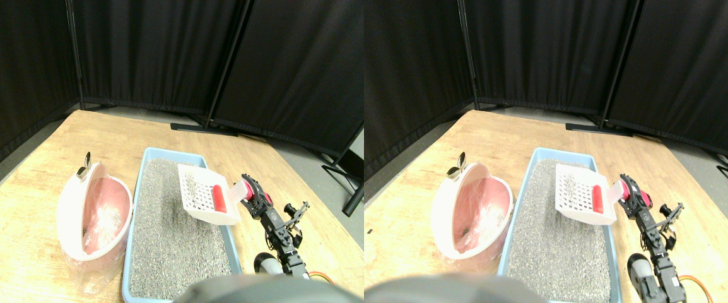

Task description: Scoop (unimanual)

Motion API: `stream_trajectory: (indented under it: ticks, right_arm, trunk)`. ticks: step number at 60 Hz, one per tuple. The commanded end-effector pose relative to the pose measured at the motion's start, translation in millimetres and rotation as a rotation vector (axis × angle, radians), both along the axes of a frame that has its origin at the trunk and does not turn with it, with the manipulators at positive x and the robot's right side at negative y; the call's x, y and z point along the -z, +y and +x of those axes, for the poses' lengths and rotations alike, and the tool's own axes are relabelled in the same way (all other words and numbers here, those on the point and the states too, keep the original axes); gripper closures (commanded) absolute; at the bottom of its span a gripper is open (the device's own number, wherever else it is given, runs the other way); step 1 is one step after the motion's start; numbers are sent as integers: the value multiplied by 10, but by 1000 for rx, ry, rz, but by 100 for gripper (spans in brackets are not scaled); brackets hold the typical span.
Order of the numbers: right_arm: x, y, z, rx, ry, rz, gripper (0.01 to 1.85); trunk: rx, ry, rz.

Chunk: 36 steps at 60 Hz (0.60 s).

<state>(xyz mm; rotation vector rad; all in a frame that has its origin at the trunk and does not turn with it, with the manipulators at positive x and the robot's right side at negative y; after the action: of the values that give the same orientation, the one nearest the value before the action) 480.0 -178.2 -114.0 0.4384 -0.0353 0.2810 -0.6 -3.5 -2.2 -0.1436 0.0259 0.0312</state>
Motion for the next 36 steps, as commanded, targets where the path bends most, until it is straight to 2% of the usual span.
stream_trajectory:
  ticks: [1, 14, 20, 24, 36]
  right_arm:
    - [-86, 15, 36, -6, -43, 70, 181]
    - [-85, 124, 81, -24, -18, 211, 181]
    - [-82, 173, 87, -48, -20, 219, 181]
    - [-63, 211, 100, -57, -5, 294, 181]
    - [-44, 279, 113, -80, 2, 306, 181]
  trunk:
    - [-19, -3, -23]
    - [-34, -3, -33]
    - [-36, -3, -33]
    - [-36, -3, -33]
    - [-61, 0, -42]
